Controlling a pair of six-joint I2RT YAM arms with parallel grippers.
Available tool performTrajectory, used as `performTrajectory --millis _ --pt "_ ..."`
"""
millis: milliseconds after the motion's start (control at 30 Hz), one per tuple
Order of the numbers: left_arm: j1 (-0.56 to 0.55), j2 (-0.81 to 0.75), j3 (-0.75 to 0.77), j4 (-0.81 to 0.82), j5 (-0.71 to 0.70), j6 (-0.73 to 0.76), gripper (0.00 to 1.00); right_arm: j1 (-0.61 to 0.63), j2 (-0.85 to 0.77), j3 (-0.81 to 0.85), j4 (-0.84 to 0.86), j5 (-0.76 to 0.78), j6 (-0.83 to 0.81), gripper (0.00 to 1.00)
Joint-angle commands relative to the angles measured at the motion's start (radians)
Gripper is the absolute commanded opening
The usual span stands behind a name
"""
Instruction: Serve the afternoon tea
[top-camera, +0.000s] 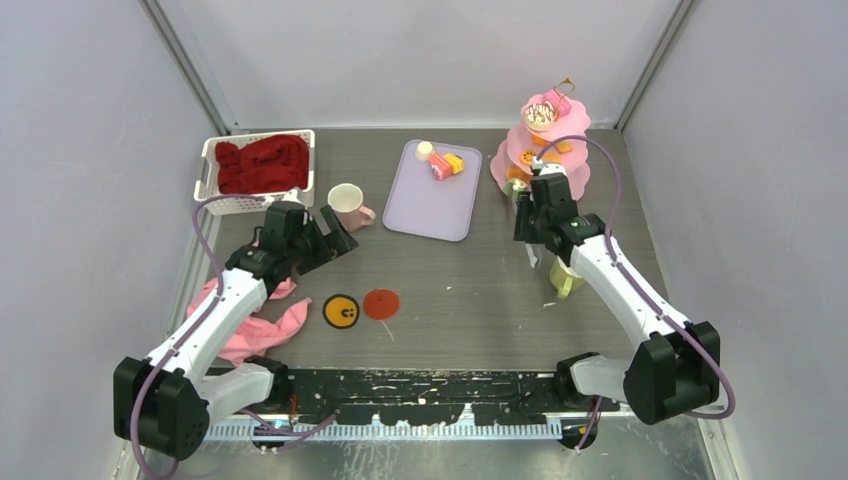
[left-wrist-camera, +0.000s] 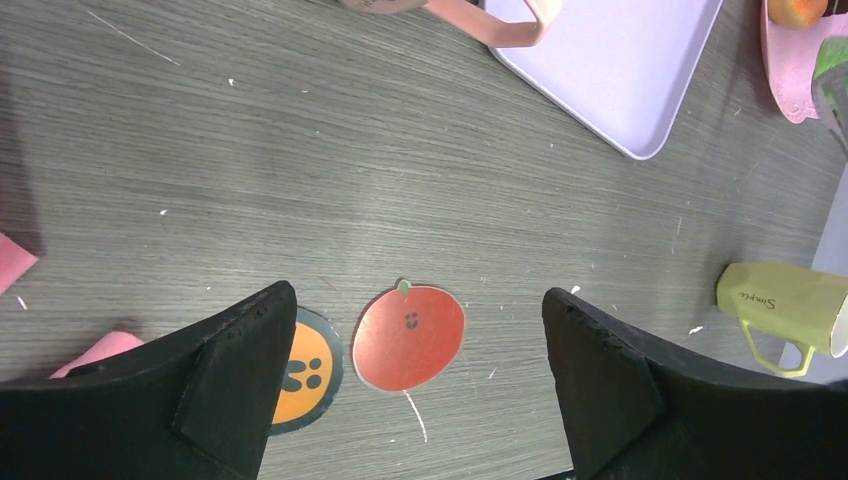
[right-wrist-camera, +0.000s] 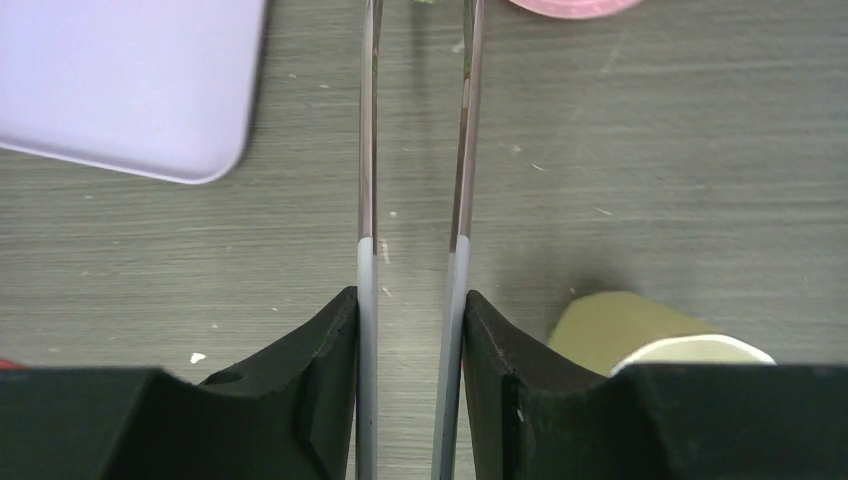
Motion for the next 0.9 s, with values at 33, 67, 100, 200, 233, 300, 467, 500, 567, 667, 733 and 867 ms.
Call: performTrajectory --millis 33,67,100,200,233,300,467,500,567,667,733,867 --pt "0.007 0.001 0.011 0.04 0.021 -0.008 0.92 -0.093 -0.054 -0.006 0.008 -0.016 0.015 0.01" --pt "0.007 0.006 0.015 0.04 0.022 -0.008 0.92 -0.11 -0.049 -0.005 0.006 -0.026 0.015 0.01" --pt "0.006 0.01 0.015 0.04 0.024 -0.008 0.92 -0.125 -0.043 -0.003 0.001 -0.03 0.015 0.01" --pt "0.006 0.013 0.018 0.042 0.027 -0.009 0.92 -0.161 -0.033 0.0 0.006 -0.021 0.013 0.01" --pt "0.006 0.012 0.017 0.043 0.027 -0.01 0.92 -0.171 -0.028 0.0 0.009 -0.016 0.011 0.01" --pt "0.006 0.012 0.015 0.045 0.027 -0.01 0.92 -0.195 -0.016 -0.003 0.026 -0.004 0.009 0.01" --pt "0.006 0.017 0.015 0.046 0.035 -0.01 0.92 -0.247 0.05 0.005 0.092 -0.014 0.025 0.01" --pt "0.005 0.018 0.016 0.045 0.036 -0.011 0.92 -0.248 0.064 0.007 0.109 -0.016 0.026 0.01" --pt "0.007 0.016 0.021 0.044 0.036 -0.011 0.92 -0.251 0.096 0.019 0.133 -0.006 0.027 0.01" --pt "0.007 0.011 0.026 0.038 0.033 -0.008 0.92 -0.26 0.145 0.038 0.17 0.004 0.024 0.01" --pt "0.005 0.006 0.026 0.032 0.029 -0.007 0.92 -0.262 0.171 0.047 0.198 0.006 0.021 0.01" --pt "0.006 0.003 0.026 0.027 0.025 -0.007 0.92 -0.262 0.23 0.077 0.205 0.006 0.021 0.13"
